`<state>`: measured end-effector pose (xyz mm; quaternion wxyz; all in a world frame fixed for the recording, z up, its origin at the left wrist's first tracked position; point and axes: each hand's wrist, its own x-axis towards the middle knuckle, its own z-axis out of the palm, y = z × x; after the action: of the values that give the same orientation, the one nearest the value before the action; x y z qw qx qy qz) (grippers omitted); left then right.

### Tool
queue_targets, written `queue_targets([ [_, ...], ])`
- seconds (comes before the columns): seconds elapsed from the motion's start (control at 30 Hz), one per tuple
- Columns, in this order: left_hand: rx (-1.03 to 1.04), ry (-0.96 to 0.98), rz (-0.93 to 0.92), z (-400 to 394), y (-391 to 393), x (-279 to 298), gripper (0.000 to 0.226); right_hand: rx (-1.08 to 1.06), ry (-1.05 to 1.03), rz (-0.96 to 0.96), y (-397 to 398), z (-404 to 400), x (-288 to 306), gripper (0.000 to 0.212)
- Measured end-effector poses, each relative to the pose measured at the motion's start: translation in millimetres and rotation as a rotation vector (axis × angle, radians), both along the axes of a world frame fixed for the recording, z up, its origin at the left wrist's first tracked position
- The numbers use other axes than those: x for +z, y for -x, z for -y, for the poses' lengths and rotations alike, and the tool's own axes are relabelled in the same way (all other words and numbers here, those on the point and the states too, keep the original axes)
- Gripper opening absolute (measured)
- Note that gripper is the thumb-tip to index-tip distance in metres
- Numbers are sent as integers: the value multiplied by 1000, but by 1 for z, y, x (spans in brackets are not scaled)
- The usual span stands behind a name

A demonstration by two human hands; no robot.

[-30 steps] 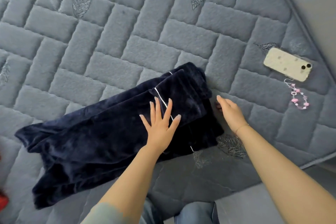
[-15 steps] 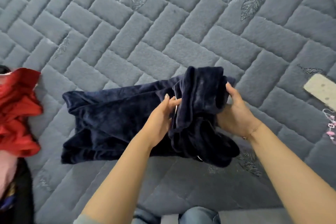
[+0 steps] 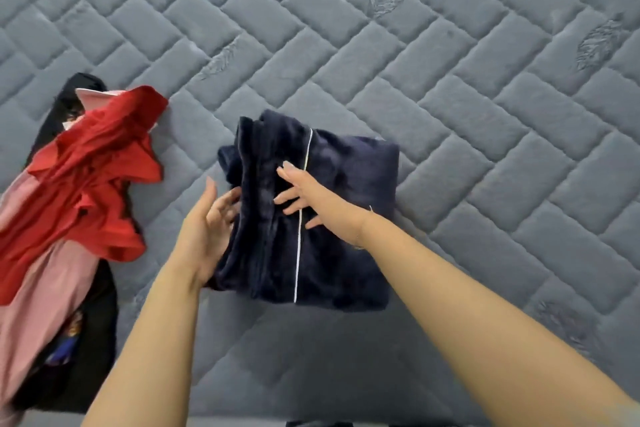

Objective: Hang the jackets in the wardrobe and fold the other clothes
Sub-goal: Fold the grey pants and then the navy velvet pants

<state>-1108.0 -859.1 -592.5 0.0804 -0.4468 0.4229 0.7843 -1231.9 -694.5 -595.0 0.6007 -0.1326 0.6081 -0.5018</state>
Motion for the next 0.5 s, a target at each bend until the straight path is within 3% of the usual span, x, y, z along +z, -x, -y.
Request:
queue_targets([
  [0.13, -350, 186, 125, 16, -30, -40, 66, -157, -110, 65, -35, 64, -26, 59],
  [0.27, -225, 311, 126, 15, -38, -62, 40, -592, -112, 30, -57, 77, -34, 36],
  [0.33, -151, 343, 67, 13, -34, -64, 28, -709, -101, -203, -64, 63, -29, 27],
  [0.4, -58, 408, -6, 20, -30, -62, 19, -682, -121, -624, -71, 41, -26, 25],
  [0.47, 1, 454, -27, 37, -33, -64, 17, -476, -132, -954, -78, 24, -29, 26],
  [0.5, -22, 453, -2, 47, -36, -67, 17, -309, -156, -1021, -82, 19, -33, 27],
])
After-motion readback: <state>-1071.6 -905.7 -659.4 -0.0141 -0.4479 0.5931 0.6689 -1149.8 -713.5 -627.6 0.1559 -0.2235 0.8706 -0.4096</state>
